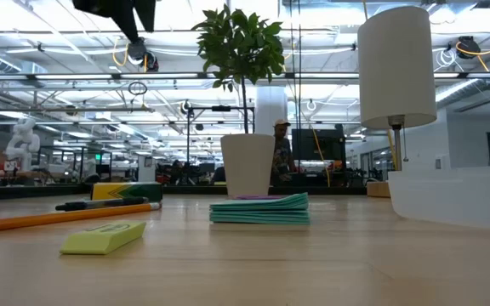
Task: Pack school essentials
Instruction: Put the black pen into the purple supply box
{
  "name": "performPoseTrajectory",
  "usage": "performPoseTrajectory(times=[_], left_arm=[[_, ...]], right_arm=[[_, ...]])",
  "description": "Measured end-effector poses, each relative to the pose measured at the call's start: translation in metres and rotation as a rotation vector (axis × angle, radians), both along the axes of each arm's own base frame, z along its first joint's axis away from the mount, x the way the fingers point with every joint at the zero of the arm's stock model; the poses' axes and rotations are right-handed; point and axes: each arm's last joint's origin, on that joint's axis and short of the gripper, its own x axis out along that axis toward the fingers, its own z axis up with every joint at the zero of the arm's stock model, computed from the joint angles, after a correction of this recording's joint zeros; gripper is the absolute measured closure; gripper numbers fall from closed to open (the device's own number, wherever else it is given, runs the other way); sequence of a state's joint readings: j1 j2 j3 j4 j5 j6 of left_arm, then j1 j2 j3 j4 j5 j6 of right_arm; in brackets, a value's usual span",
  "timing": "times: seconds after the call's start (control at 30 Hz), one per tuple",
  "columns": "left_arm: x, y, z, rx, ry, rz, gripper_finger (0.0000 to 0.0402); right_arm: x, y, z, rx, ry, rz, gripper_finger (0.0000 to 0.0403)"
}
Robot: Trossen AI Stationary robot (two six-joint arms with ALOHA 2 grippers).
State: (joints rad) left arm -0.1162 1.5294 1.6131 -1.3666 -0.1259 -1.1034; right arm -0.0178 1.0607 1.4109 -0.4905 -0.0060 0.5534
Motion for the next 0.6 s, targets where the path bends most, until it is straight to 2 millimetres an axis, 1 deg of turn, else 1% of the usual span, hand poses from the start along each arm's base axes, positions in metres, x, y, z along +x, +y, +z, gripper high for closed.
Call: performPoseTrajectory(times=[0.2, 0.43, 0.6], left_arm=[[0.025, 0.001, -0.028, -0.136, 0.114, 0.024, 0.0247], [0.046, 0.004, -0.056, -0.138, 0.214, 0.038, 0.0247], [0.052, 0.004, -0.069, -0.118, 0.256, 0.013, 0.0247]], right_arm=[[0.000, 0.001, 0.000, -0.008, 0.000, 0.053, 0.0403], [0.000, 0.001, 0.000, -0.004, 0.001, 0.054, 0.0403], [0.000, 0.002, 0.000, -0.004, 0.001, 0.054, 0.0403]])
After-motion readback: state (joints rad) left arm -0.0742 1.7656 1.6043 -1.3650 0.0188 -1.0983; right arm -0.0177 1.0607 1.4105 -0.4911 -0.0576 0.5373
